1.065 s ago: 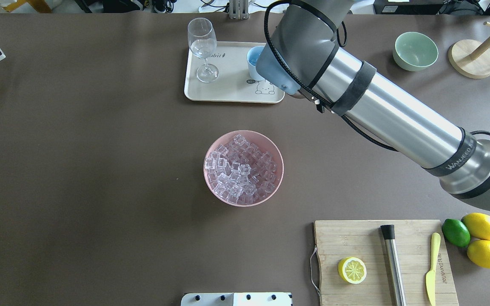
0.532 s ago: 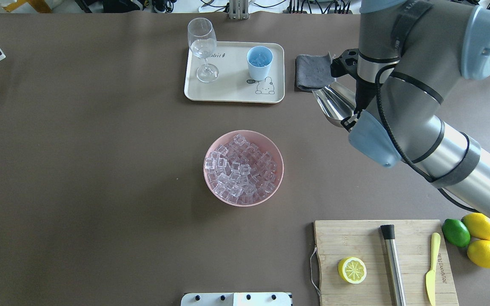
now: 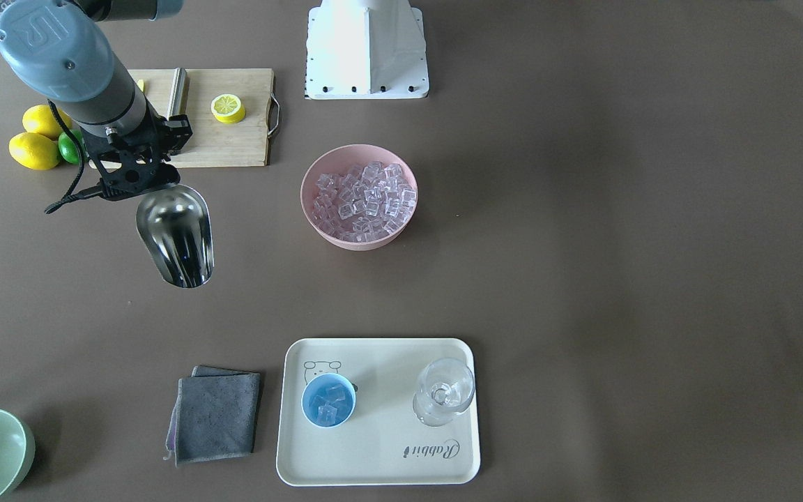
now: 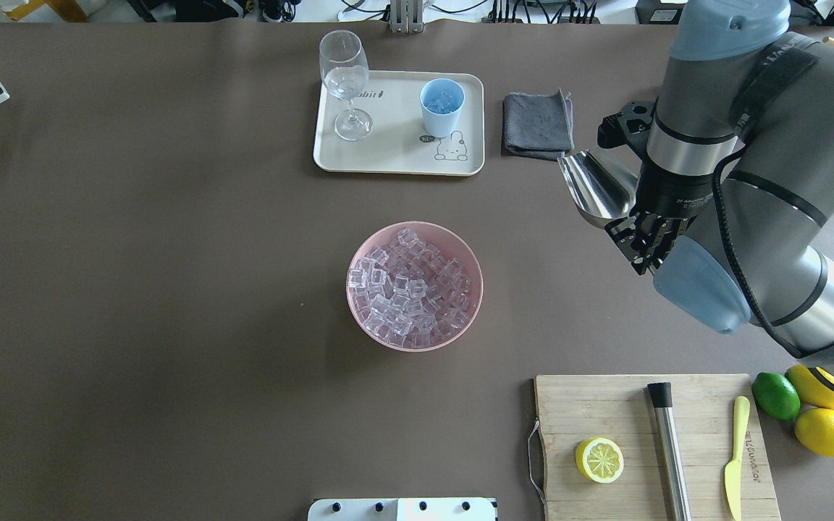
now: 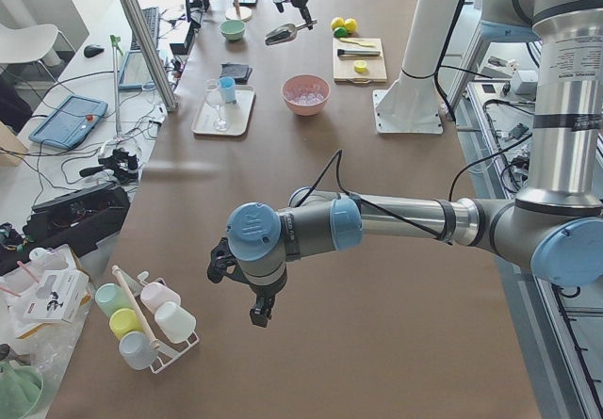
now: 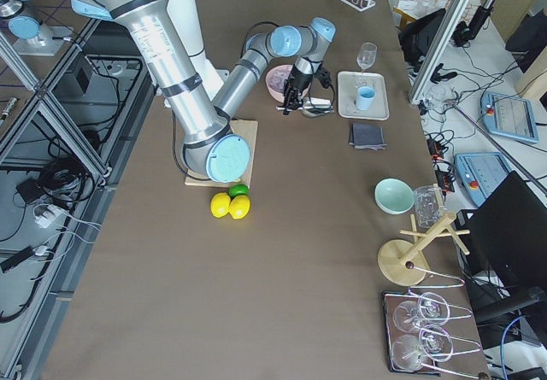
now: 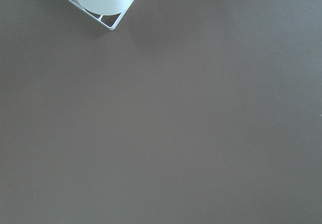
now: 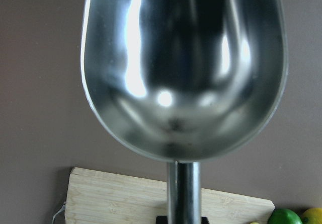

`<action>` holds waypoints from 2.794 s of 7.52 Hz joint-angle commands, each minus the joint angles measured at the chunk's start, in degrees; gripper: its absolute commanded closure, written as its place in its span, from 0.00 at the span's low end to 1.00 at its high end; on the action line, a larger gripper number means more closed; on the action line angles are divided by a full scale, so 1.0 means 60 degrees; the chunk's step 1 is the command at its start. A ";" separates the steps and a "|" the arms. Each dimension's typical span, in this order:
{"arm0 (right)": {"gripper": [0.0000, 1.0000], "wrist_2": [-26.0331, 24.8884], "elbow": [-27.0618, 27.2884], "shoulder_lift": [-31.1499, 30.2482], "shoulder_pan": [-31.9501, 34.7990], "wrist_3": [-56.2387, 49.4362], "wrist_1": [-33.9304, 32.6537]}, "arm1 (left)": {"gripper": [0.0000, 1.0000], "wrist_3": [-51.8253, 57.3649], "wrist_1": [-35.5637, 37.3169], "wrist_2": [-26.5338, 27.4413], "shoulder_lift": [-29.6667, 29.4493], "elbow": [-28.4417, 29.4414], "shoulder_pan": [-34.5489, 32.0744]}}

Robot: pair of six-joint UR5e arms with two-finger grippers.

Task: Put ice in cup with scoop
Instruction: 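Carry the empty scoop back to its spot on the table, then lower the scoop onto the table and open the right gripper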

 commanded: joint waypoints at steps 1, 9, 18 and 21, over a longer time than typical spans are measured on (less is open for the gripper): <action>1.00 -0.0102 0.0572 -0.0628 -0.0005 0.4528 0.1193 | 0.02 0.0001 0.0000 -0.0152 0.0000 0.0014 0.0000; 1.00 -0.0073 -0.0584 -0.2710 -0.1527 0.5278 0.5100 | 0.02 0.0001 0.0000 -0.0167 0.0000 0.0102 -0.0015; 0.96 -0.0117 -0.1083 -0.3151 -0.1894 0.5822 0.6360 | 0.02 0.0001 0.0000 -0.0167 -0.0015 0.0145 0.0000; 0.01 -0.0278 -0.1258 -0.3121 -0.1909 0.5748 0.6374 | 0.02 0.0001 0.0000 -0.0167 -0.0015 0.0145 0.0000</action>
